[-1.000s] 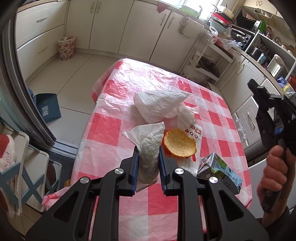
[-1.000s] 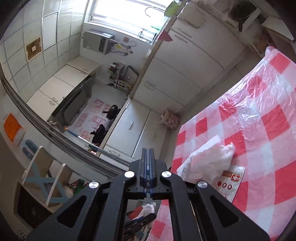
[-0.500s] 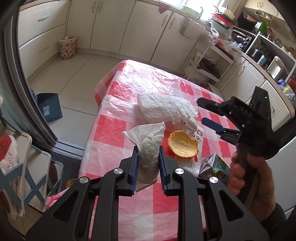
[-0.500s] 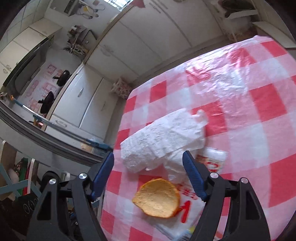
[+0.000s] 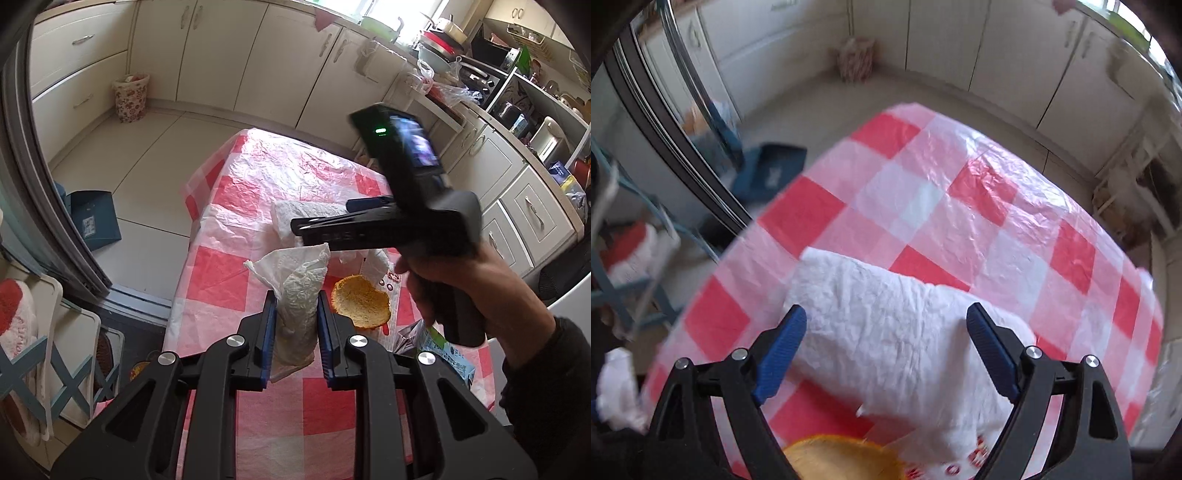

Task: Collect trash
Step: 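Grasp the crumpled tissue with the left tool while the right tool grasps the white tissue, then carry both tissues down over the yellow bucket and open both tools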

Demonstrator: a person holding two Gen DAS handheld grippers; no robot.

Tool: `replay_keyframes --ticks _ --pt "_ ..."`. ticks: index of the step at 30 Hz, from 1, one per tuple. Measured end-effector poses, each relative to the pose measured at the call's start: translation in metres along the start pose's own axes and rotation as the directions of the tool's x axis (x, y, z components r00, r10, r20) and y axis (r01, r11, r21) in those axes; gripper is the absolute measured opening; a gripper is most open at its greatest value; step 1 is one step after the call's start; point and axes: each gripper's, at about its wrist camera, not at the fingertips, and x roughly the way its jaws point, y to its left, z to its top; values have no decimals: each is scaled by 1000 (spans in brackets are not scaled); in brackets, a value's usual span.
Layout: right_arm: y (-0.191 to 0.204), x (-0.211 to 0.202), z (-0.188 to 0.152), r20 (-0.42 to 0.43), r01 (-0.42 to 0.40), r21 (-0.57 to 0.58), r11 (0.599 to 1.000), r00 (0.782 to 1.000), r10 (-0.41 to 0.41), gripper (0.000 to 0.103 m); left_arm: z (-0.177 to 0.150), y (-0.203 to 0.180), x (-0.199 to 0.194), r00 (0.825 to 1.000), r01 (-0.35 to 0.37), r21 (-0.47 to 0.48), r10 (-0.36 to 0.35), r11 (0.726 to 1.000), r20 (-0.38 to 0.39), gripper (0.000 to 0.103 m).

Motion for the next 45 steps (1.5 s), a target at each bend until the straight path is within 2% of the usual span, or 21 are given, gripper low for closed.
replay_keyframes --ticks 1,2,4,5,6,8,10,12,14,17,21,23,25,27,29,33,34,37,39,42,45 --pt "-1 10 3 -28 -5 -13 1000 1000 4 80 0 1 0 1000 1 -3 -1 1000 0 19" --pt "-1 17 3 -50 -33 -10 999 998 32 61 1 1 0 1000 1 -5 -1 1000 -1 19" --pt "-7 16 1 -19 -56 15 998 998 57 44 1 2 0 1000 1 -3 -1 1000 -2 19" --pt "-9 14 0 -11 -72 24 997 997 72 14 1 2 0 1000 1 -4 -1 1000 -4 19" --pt "-15 13 -2 -10 -98 57 994 995 99 4 1 2 0 1000 2 -5 -2 1000 -5 19" --pt "-24 -1 -8 53 -104 94 990 994 99 4 0 3 -1 1000 7 -12 -7 1000 -6 19" --pt "-33 -30 -16 169 -164 130 978 975 141 4 -1 4 -3 1000 13 -20 -13 1000 -3 19" --pt "-40 -64 -25 305 -227 141 964 936 175 4 -2 3 -4 1000 12 -20 -12 1000 3 19" --pt "-43 -105 -43 434 -262 130 956 883 182 4 -3 2 -6 1000 14 -18 -14 1000 8 19" --pt "-45 -144 -63 505 -278 159 947 847 164 4 -7 -2 -8 1000 19 -12 -19 1000 14 19" --pt "-41 -204 -118 609 -351 159 923 771 189 4 -19 -14 -18 999 35 19 -36 999 29 19" --pt "-32 -223 -153 637 -371 160 915 747 191 4 -29 -25 -29 997 54 59 -57 997 44 19" --pt "-25 -233 -179 645 -395 180 901 739 195 4 -43 -35 -39 995 71 104 -78 992 56 19" --pt "-19 -235 -207 641 -423 214 881 741 200 5 -62 -43 -48 993 99 138 -106 985 50 19" --pt "-11 -234 -252 629 -439 263 859 753 192 6 -88 -51 -54 991 127 173 -132 977 21 19" --pt "12 -220 -331 569 -452 369 812 801 188 7 -136 -63 -58 985 173 225 -162 959 -66 19" --pt "19 -208 -349 540 -465 401 790 816 206 7 -145 -65 -59 983 180 234 -165 956 -82 19" --pt "34 -174 -384 416 -412 489 769 885 210 8 -179 -74 -54 976 191 263 -154 946 -155 19" --pt "40 -151 -395 329 -398 539 742 911 249 8 -197 -82 -47 970 194 280 -141 940 -199 19" --pt "53 -127 -405 199 -318 559 766 948 249 8 -221 -91 -37 959 200 295 -125 934 -255 19" --pt "65 -113 -412 93 -239 541 806 970 226 8 -243 -99 -27 952 185 325 -87 928 -292 19"
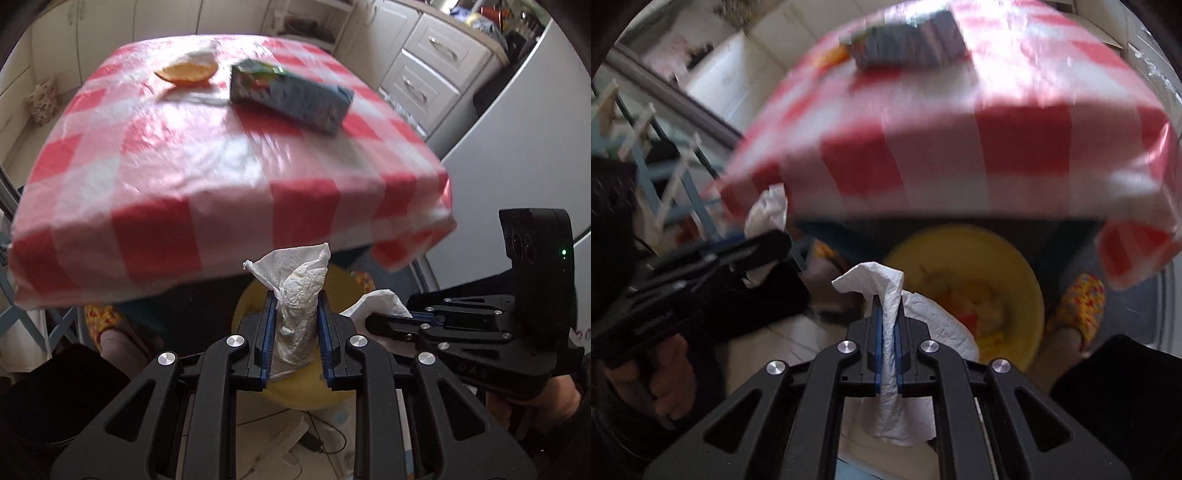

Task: Collect trash
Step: 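Carry both tissues down over the yellow bucket and open both tools, then grasp the orange peel with the left tool while the right tool grasps the juice carton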

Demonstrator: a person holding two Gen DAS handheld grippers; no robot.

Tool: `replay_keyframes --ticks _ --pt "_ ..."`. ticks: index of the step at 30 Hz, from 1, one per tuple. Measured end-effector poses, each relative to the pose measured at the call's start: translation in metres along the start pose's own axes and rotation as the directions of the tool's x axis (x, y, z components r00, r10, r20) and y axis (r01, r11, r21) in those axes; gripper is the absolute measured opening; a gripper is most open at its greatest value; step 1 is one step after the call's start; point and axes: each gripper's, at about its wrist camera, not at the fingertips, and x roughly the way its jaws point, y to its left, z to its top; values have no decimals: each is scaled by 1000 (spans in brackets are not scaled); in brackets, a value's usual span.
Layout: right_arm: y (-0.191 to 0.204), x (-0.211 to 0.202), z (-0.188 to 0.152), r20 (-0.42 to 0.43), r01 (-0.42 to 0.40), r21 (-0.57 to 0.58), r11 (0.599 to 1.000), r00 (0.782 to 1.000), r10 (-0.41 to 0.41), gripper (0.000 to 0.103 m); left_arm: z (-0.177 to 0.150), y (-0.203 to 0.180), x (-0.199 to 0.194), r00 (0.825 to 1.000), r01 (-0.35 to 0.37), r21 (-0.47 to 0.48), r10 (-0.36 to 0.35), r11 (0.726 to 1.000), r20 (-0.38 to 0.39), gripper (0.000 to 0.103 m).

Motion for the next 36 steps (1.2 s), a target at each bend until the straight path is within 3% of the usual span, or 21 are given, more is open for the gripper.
replay_keyframes --ticks 4,7,9,12,19,31,36 --pt "-6 16 -11 -62 86 -22 996 994 -88 11 -10 -17 19 998 -34 49 36 998 -48 19" --pt "-13 27 -11 -97 108 -4 994 989 -108 20 -13 -25 35 995 -52 71 58 996 -78 19" --pt "-17 33 -12 -117 119 3 993 986 -118 31 -17 -29 48 990 -80 86 89 993 -106 19" --pt "-17 38 -17 -133 139 -6 990 981 -139 36 -21 -31 58 986 -83 97 96 992 -139 23" --pt "-20 30 -17 -106 150 28 988 984 -146 48 -20 -30 51 987 -101 107 113 989 -112 37" --pt "-21 27 -14 -87 149 43 988 986 -145 57 -19 -29 41 988 -123 118 133 985 -77 45" --pt "-18 14 -14 -36 146 40 988 989 -144 57 -13 -29 21 993 -111 122 115 986 -28 45"
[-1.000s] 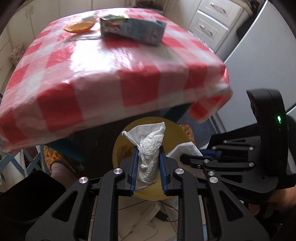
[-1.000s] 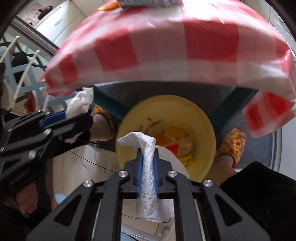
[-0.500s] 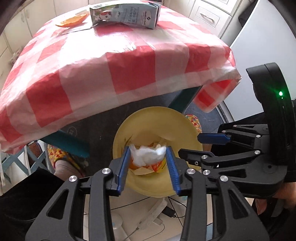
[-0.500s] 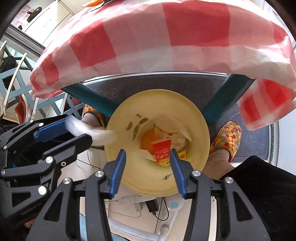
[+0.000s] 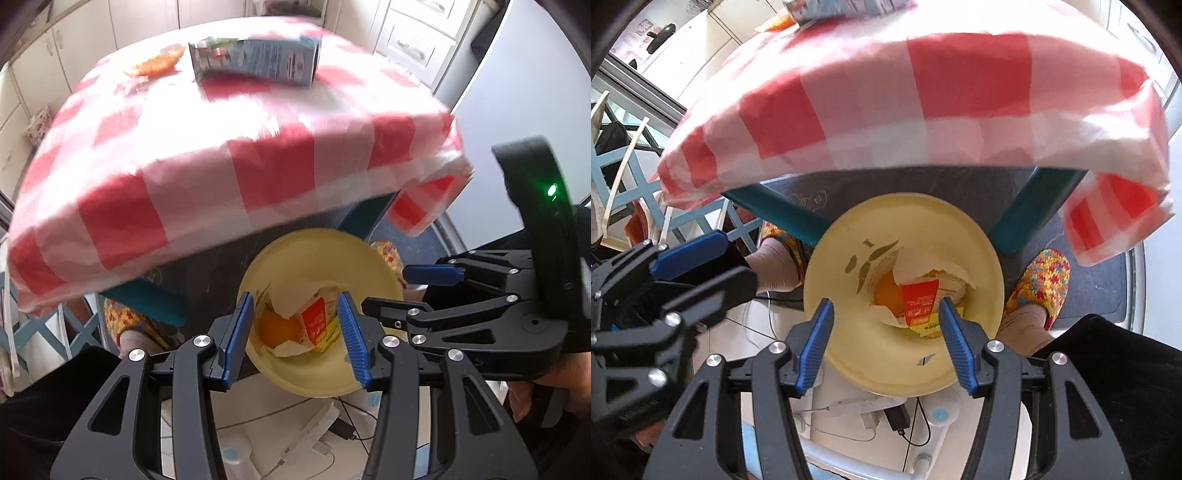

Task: Collect trash
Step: 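Grasp the orange peel with the left tool while the right tool grasps the juice carton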

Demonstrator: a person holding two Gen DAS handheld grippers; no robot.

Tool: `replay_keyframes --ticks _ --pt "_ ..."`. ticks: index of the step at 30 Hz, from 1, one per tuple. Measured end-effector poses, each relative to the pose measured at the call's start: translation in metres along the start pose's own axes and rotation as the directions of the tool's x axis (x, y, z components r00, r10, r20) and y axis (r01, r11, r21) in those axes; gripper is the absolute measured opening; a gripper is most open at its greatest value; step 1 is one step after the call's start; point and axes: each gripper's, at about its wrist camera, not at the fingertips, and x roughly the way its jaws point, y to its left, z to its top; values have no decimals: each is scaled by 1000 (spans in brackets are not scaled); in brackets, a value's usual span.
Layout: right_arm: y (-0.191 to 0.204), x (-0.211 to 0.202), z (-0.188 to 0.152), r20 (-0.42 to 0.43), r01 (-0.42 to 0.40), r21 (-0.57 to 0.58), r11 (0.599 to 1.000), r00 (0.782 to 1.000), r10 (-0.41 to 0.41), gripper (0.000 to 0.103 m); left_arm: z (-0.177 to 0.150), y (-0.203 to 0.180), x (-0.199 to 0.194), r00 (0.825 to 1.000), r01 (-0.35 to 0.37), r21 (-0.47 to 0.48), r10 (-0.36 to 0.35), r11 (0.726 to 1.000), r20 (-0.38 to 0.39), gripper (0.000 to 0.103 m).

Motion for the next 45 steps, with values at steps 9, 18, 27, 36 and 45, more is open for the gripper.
replay_keyframes --ticks 9,18,27,36,45 --pt "27 -69 11 292 -1 -150 989 955 45 62 43 73 -57 978 -44 -197 83 979 194 48" --pt "46 -95 108 424 180 -317 931 905 -31 72 126 155 -36 972 -24 -422 120 906 203 49" --pt "30 -46 178 342 147 -293 945 939 -40 73 190 193 20 976 -72 -475 160 877 148 49" --pt "23 -21 204 258 95 -270 958 966 -23 73 220 197 52 980 -82 -490 160 868 121 49" --pt "38 -24 192 267 69 -330 941 964 23 54 210 186 35 976 -36 -477 134 878 172 4"
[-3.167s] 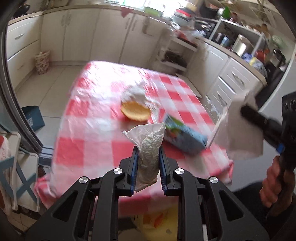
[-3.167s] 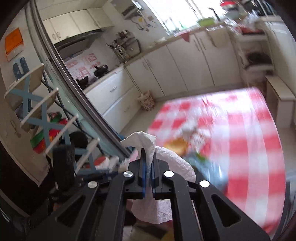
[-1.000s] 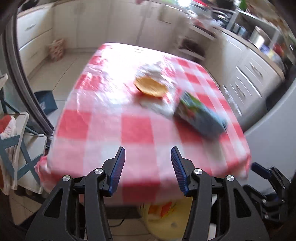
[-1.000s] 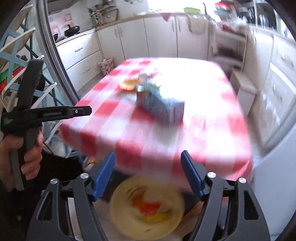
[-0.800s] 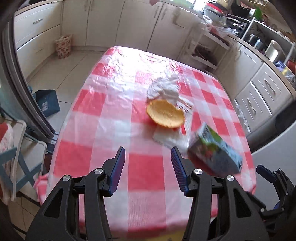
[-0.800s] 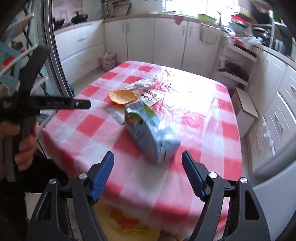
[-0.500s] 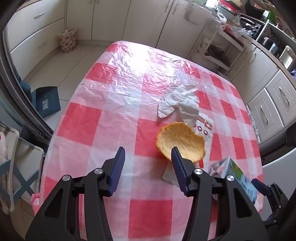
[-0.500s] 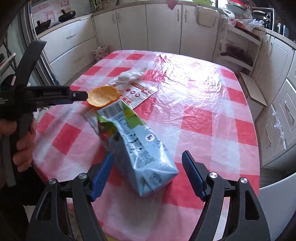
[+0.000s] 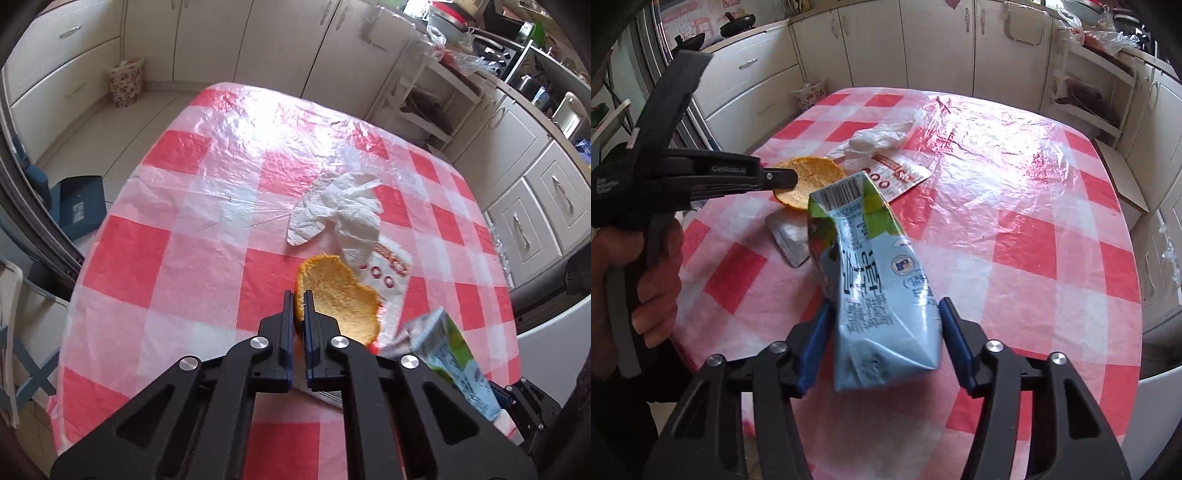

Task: Collect trash
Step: 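Grasp the orange peel with the left tool while the right tool grasps the juice carton, then carry the peel and carton down over the yellow bucket with both tools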

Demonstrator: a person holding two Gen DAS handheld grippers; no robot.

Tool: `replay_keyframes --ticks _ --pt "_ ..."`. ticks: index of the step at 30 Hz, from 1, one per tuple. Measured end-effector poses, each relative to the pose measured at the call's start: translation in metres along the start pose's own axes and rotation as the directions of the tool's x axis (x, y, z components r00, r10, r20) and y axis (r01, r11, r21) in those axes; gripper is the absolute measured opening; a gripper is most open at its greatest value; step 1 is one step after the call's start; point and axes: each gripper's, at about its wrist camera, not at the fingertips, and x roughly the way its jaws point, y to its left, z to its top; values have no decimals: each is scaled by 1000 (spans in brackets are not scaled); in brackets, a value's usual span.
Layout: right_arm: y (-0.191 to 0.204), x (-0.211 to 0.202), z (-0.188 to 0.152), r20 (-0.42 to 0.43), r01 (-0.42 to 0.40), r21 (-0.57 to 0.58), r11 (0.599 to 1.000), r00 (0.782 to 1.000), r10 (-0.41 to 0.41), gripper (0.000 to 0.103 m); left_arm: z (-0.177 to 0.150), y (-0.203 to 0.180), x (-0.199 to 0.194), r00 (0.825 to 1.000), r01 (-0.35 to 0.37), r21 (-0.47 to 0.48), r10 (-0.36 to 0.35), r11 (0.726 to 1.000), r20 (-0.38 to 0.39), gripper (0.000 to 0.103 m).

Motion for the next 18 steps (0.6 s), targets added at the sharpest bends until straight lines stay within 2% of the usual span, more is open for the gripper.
replay_keyframes --ticks 9,14,18 --pt "-9 -25 -13 62 -41 81 996 997 36 54 -34 16 -65 996 53 15 -54 998 77 4" --pt "-9 -48 -23 114 -56 108 993 992 43 54 -60 14 -91 994 31 53 -36 998 106 4" --pt "-8 -50 -33 118 -76 141 987 991 60 54 -77 9 -103 992 5 89 -16 996 124 4"
